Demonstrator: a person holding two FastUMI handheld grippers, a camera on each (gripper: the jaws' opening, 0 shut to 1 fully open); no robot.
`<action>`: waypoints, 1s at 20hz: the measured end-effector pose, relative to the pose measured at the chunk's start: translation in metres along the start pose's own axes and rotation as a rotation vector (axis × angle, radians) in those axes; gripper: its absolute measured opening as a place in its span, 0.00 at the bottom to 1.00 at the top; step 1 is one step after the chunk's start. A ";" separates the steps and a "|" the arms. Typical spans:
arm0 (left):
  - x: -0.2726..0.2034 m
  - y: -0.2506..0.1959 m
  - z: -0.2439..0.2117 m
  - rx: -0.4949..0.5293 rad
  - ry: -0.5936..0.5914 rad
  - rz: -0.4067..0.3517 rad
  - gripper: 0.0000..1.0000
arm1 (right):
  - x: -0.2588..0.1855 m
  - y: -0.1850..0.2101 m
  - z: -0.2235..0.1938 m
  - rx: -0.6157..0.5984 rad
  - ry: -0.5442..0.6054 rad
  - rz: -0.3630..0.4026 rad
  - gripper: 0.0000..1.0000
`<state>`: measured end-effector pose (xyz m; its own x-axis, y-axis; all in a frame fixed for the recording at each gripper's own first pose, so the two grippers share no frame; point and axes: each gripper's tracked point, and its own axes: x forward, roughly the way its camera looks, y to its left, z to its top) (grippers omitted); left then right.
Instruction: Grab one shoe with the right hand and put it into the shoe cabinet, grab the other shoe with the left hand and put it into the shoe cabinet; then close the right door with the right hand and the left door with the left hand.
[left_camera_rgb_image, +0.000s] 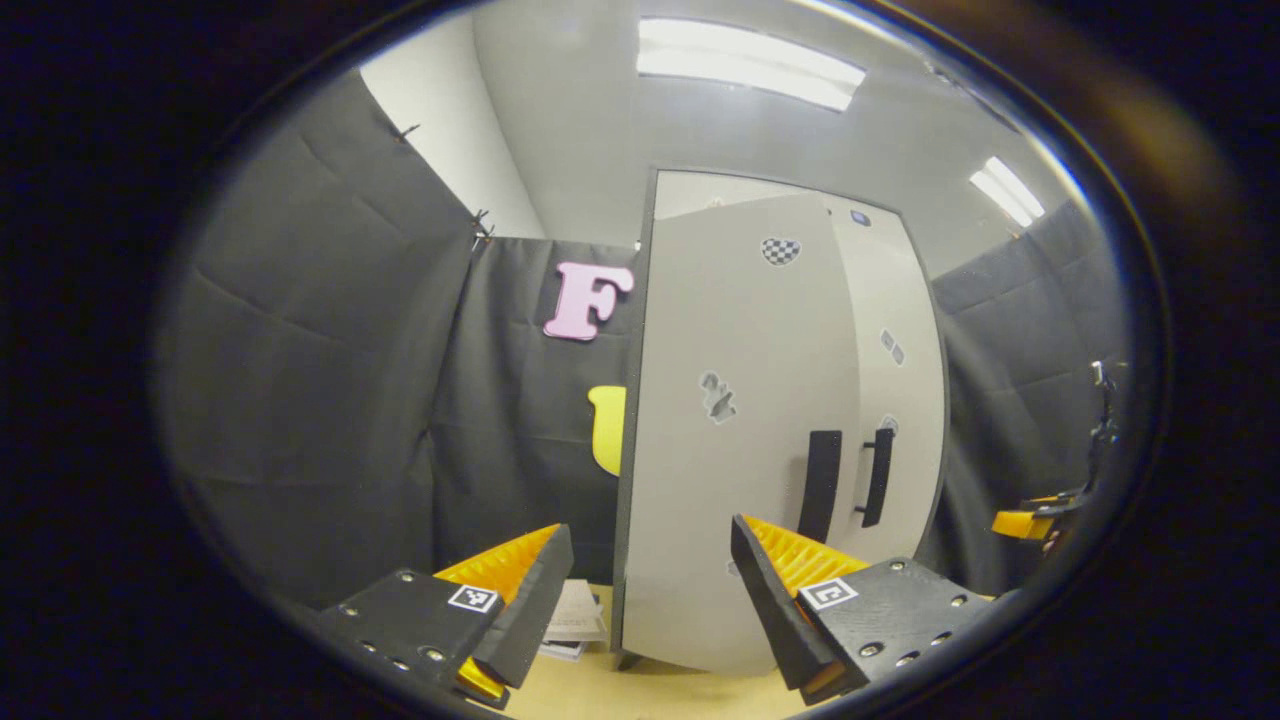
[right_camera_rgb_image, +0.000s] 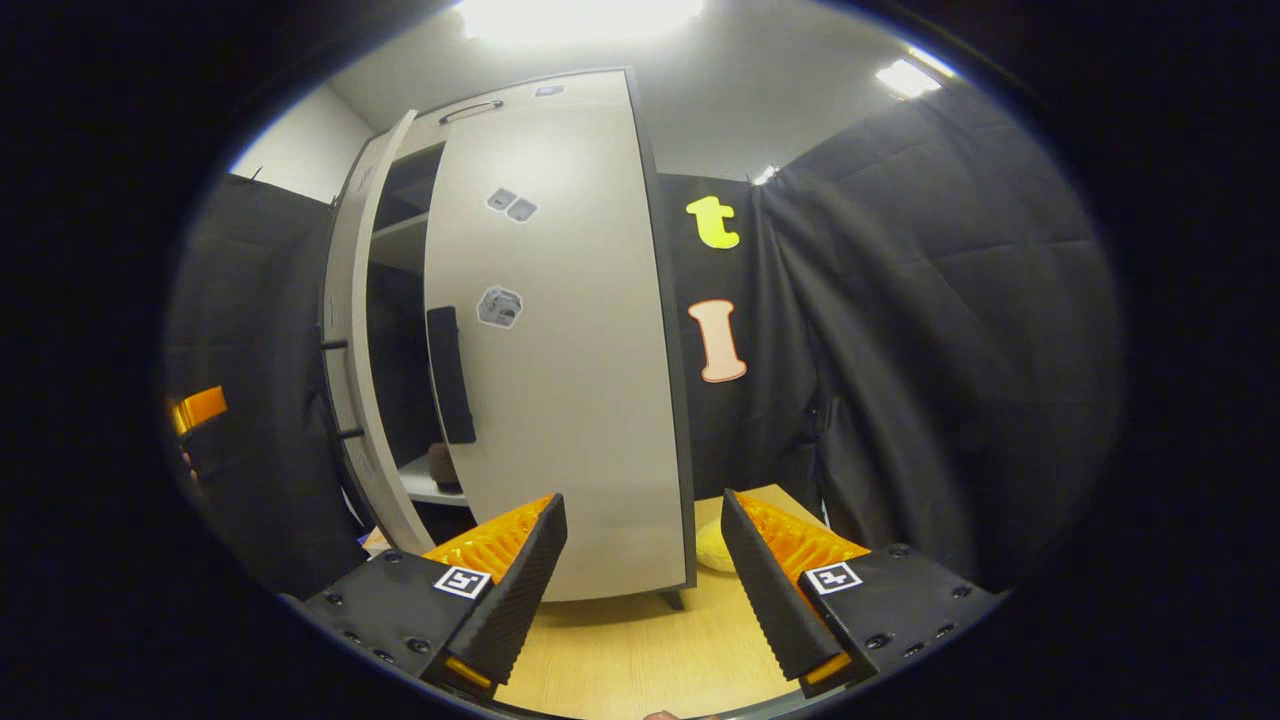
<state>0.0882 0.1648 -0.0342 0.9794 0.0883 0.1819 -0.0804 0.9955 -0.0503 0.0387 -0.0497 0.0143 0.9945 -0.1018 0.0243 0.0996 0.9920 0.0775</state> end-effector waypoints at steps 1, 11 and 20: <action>-0.005 0.003 -0.003 -0.012 0.005 0.012 0.92 | 0.002 0.003 0.010 0.004 -0.013 0.006 0.98; -0.016 0.014 -0.031 -0.036 0.063 0.044 0.93 | 0.010 0.017 0.034 0.004 -0.049 0.023 0.98; -0.007 0.001 -0.037 -0.053 0.073 0.000 0.93 | 0.003 0.011 0.030 0.001 -0.035 -0.002 0.98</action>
<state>0.0882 0.1641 -0.0714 0.9903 0.0839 0.1103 -0.0726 0.9920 -0.1028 0.0415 -0.0413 0.0450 0.9925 -0.1067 0.0593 0.1020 0.9917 0.0781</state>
